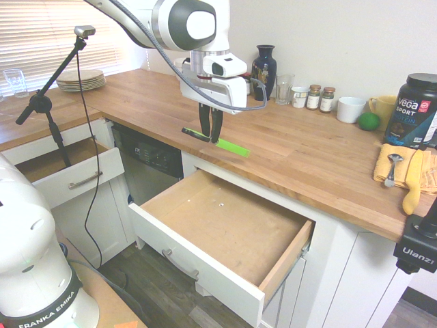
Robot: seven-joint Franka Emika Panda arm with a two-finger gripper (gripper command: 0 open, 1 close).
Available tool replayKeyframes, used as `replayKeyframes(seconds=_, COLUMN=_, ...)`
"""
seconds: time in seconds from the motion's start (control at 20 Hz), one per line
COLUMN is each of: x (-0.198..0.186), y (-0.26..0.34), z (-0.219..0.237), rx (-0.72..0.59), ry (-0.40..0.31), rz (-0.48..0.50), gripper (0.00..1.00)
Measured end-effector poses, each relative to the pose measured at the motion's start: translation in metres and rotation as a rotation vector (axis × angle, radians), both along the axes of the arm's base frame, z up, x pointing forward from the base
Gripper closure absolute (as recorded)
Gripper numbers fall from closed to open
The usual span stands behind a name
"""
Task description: Put scissor in the drawer
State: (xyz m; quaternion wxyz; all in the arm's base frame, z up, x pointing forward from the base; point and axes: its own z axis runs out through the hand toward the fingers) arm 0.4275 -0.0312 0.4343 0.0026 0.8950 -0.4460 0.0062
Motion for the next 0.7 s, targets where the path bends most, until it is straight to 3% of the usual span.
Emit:
replayKeyframes(seconds=0.25, x=-0.019, y=-0.003, z=-0.035, rx=0.003, ry=0.009, rz=0.010, gripper=1.00)
replayKeyframes(seconds=0.7, x=-0.016, y=0.004, z=-0.113, rx=-0.002, ry=0.016, rz=0.050, gripper=1.00)
